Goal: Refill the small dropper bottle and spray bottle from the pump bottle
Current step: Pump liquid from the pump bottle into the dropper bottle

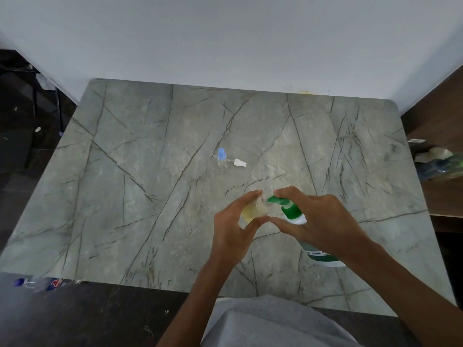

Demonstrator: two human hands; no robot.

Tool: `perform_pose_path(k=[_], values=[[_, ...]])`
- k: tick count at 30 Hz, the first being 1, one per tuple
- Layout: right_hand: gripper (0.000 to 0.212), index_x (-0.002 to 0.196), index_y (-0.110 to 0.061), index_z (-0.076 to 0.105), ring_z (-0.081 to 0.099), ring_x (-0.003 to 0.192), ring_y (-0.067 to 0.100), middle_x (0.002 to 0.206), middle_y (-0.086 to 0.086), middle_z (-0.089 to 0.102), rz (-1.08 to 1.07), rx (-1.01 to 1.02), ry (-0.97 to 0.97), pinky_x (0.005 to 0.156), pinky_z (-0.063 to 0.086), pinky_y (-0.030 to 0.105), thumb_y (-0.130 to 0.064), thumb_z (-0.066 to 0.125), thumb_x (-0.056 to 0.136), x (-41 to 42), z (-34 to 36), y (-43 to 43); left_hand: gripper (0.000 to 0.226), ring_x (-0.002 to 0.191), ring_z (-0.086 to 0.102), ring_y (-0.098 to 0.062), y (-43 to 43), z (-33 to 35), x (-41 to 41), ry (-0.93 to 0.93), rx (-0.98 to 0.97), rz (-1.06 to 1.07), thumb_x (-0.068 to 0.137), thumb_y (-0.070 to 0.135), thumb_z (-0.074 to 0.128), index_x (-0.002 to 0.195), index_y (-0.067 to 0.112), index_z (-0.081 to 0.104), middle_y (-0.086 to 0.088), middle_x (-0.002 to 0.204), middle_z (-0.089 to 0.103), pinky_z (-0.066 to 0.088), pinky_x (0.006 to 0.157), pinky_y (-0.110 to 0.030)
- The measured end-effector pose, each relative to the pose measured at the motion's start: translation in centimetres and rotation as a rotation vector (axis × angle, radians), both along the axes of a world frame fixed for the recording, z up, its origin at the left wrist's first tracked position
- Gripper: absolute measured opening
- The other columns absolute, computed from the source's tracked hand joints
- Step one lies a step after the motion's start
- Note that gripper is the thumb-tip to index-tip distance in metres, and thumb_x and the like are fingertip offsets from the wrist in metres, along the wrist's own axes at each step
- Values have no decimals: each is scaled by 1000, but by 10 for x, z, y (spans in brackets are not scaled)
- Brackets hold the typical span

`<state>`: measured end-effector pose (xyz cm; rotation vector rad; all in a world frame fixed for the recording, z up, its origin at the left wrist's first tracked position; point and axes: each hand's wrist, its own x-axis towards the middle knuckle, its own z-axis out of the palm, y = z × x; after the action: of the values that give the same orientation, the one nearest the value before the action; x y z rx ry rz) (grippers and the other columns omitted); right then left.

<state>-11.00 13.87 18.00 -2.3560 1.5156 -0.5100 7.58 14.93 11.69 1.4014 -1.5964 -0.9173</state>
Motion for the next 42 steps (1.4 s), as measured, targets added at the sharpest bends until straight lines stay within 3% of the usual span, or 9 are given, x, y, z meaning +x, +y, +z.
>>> perform_pose_path(k=[6,14,20,24,32,42], values=[[58,121,-30,39,61,50,8,79,-4,71,20,-5,40,52,48,17,-65,48,76,0,1,1,52,108,64,-5,3,-1,0,-3,5,0,78,29,78,125,32,55,7,121,66,57,86,-30],[67,131,-37,27,65,57,14,88,-4,72,4,23,51,57,55,25,-69,44,75,1,1,3,52,106,63,-2,0,3,1,-14,10,12,78,35,77,124,37,54,17,119,62,56,85,-20],[61,124,-34,37,60,54,5,85,-4,72,-4,21,-5,56,49,17,-65,50,74,1,2,2,51,107,63,-2,0,4,1,-7,12,-3,78,39,75,124,36,54,17,120,62,56,86,-23],[57,116,-27,49,59,53,5,80,-4,71,-11,24,-27,54,47,14,-63,54,72,0,2,0,51,107,60,5,1,3,0,-32,13,-12,77,40,73,124,39,52,20,120,59,53,87,-17],[65,129,-36,30,58,52,7,82,-8,70,28,41,73,55,55,22,-72,42,75,-1,3,-1,52,107,63,0,0,2,3,-7,15,1,78,40,76,125,38,53,20,120,61,56,87,-23],[61,125,-38,31,55,51,5,81,-5,71,-14,70,35,57,53,21,-65,52,74,-1,2,1,53,109,60,1,-1,4,3,-37,-1,1,76,40,75,123,39,52,22,120,58,53,87,-15]])
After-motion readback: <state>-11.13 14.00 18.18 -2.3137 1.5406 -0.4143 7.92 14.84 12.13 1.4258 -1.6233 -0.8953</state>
